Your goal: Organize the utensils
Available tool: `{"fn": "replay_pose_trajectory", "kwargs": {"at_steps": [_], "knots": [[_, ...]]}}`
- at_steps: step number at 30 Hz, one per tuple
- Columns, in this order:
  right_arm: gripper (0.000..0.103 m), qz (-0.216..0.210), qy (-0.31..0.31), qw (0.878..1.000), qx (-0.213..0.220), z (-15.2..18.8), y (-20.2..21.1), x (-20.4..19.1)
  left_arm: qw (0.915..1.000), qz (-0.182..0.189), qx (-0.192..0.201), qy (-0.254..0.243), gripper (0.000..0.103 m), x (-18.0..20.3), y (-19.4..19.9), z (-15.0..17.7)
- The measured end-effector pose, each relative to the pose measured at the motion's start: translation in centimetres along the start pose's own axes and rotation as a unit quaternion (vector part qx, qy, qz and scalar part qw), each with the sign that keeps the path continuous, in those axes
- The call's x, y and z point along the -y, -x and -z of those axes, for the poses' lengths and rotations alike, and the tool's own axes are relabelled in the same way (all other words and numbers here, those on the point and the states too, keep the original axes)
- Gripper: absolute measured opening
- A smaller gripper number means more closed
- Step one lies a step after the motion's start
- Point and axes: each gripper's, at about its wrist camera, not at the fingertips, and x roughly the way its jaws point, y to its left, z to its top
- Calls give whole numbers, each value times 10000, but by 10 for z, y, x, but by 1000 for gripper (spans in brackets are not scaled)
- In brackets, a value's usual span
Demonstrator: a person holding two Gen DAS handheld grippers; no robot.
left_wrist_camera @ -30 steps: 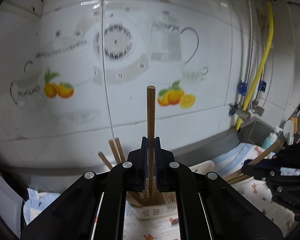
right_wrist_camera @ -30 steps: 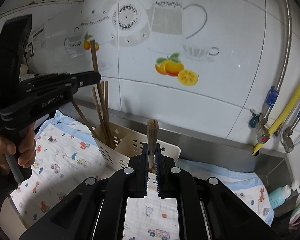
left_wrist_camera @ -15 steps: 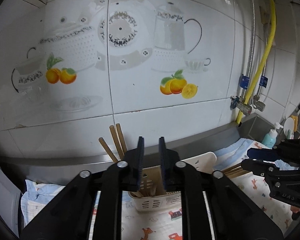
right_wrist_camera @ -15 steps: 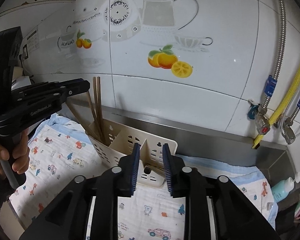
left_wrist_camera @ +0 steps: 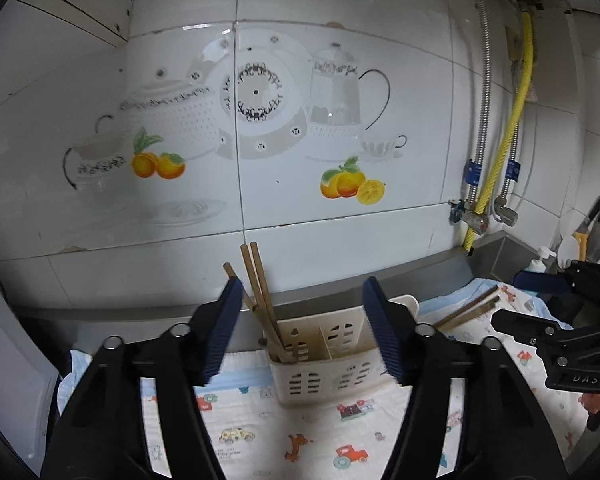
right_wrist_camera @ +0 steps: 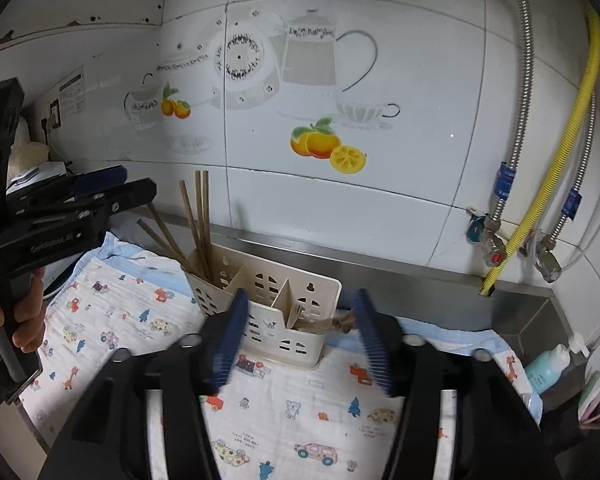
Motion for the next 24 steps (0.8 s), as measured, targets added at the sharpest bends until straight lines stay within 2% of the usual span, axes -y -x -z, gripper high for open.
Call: {"fn": "replay_pose_trajectory", "kwargs": {"at_steps": [2, 4, 9, 13, 24], "knots": [[60, 25, -24, 10000, 42, 3, 7, -2, 10000, -7, 23, 22, 73, 1, 7, 4], [69, 19, -56, 10000, 64, 7, 13, -3, 10000, 0, 26, 63, 82, 2, 16, 10], [85, 112, -54, 9998, 183, 21, 28, -12, 9998, -147, 89, 107, 96, 0, 37, 27], [91, 145, -80, 9996, 236, 33, 38, -17, 9994, -280, 127, 141, 98, -3, 52, 41], [93, 80, -357, 9991, 216, 67, 60, -28, 9980, -555, 40, 295, 98, -13, 94, 75]]}}
